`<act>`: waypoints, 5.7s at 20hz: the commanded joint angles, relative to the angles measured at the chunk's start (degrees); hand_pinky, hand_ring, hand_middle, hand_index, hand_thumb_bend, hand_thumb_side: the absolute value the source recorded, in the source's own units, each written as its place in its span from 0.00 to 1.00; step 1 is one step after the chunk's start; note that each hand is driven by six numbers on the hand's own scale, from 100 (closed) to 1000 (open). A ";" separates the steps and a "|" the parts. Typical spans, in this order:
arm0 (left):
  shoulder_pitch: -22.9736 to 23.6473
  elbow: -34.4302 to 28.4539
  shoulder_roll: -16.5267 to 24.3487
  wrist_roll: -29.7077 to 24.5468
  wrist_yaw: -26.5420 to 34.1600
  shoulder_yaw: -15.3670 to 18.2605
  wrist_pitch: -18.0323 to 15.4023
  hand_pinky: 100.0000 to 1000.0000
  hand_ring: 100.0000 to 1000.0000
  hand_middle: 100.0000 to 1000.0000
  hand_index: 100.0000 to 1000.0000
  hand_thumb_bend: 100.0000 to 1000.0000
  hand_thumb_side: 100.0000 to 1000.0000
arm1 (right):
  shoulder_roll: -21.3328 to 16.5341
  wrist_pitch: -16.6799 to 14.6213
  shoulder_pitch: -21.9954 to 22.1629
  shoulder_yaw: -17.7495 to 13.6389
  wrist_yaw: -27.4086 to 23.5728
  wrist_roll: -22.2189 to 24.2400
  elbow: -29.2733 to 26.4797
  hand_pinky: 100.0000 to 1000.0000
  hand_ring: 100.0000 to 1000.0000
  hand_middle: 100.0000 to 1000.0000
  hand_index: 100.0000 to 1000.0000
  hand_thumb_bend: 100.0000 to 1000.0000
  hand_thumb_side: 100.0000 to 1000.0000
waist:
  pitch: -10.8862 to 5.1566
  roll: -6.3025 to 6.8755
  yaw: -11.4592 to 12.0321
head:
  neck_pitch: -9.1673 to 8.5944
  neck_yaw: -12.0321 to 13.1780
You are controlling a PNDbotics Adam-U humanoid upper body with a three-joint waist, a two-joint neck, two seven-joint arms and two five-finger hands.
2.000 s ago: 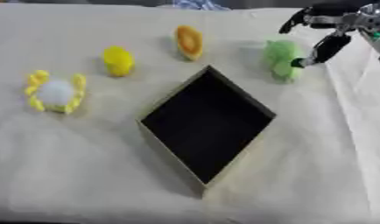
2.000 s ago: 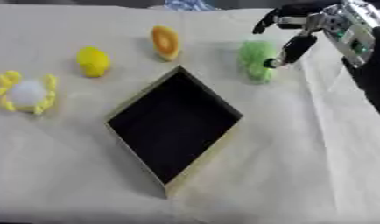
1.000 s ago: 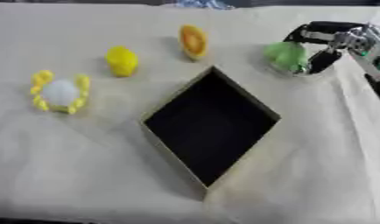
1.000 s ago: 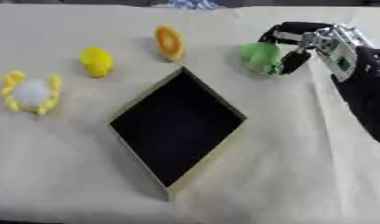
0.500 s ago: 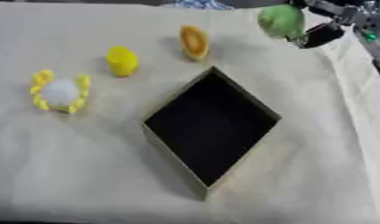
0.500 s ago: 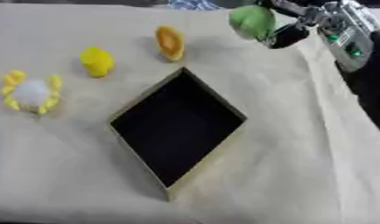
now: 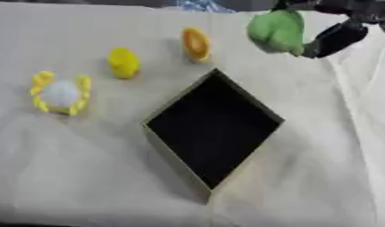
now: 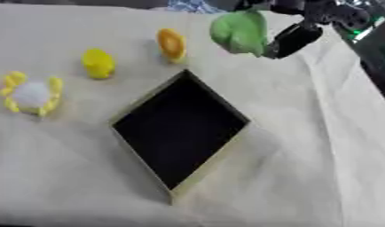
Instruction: Pick up objects on the table and place them in the box.
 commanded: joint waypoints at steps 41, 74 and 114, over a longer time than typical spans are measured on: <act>-1.25 -1.22 1.19 -0.58 0.04 -0.48 -0.13 0.81 0.67 0.59 0.78 0.05 0.67 | 9.81 -7.90 -4.76 7.75 0.29 12.21 2.39 0.91 0.96 0.84 0.94 0.31 0.23 | -2.27 0.24 -0.50 | 0.25 2.55; -21.45 23.91 37.30 -19.12 -21.13 -22.81 -0.22 0.81 0.77 0.75 0.89 0.36 0.54 | 9.81 13.51 6.61 -14.41 -2.80 -14.89 -9.48 0.88 0.88 0.67 0.82 0.00 0.19 | -2.90 2.38 -1.75 | 0.25 0.21; -41.63 49.22 29.76 -59.18 -28.27 -36.62 -20.54 0.85 0.81 0.79 0.89 0.60 0.05 | 13.32 15.45 6.43 -15.54 -2.70 -18.75 -9.15 0.88 0.86 0.64 0.80 0.00 0.22 | -2.53 1.35 -0.43 | 0.25 -0.16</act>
